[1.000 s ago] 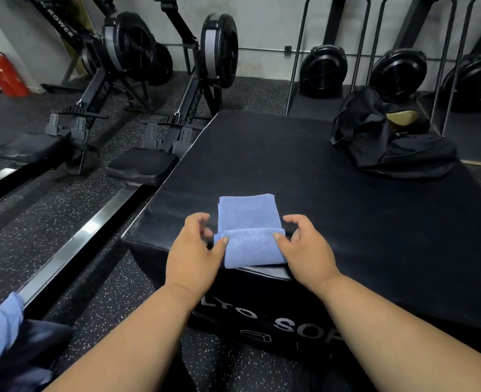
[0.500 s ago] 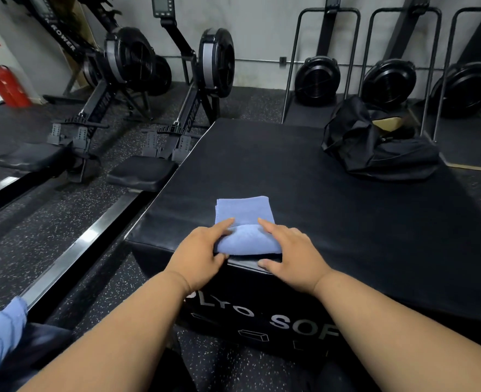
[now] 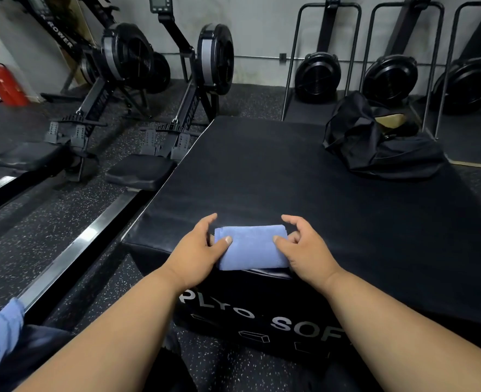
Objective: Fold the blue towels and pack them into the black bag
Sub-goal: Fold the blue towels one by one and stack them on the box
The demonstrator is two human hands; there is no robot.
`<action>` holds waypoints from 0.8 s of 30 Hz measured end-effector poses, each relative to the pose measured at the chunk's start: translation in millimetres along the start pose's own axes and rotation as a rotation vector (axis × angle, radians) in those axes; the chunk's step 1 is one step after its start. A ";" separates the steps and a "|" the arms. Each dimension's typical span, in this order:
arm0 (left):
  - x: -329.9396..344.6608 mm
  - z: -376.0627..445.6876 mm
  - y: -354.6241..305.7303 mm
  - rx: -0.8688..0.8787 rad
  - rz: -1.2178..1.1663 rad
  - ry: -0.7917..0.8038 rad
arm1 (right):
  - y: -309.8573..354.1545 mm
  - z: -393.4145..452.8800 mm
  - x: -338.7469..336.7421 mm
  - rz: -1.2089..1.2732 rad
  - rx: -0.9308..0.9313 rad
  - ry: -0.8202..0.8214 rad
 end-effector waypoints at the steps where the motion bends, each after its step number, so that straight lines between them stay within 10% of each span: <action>1: 1.5 3.6 -1.4 -0.026 0.001 -0.004 | -1.5 2.2 0.9 -0.012 0.014 -0.007; 16: 18.3 -4.4 -18.5 -0.204 -0.127 -0.066 | -1.4 -10.4 -1.8 0.151 0.113 0.070; 24: 93.2 11.4 -80.8 -0.171 -0.441 0.045 | -33.2 -37.8 -102.4 0.406 0.174 -0.170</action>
Point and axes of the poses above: each hand's wrist, its own z-axis towards the middle knuckle, its own x-axis out of the palm, y = z × x, the point moved 6 cm from there along z, towards the middle knuckle, and after that the axes turned 1 degree about y, right-handed, at the moved point
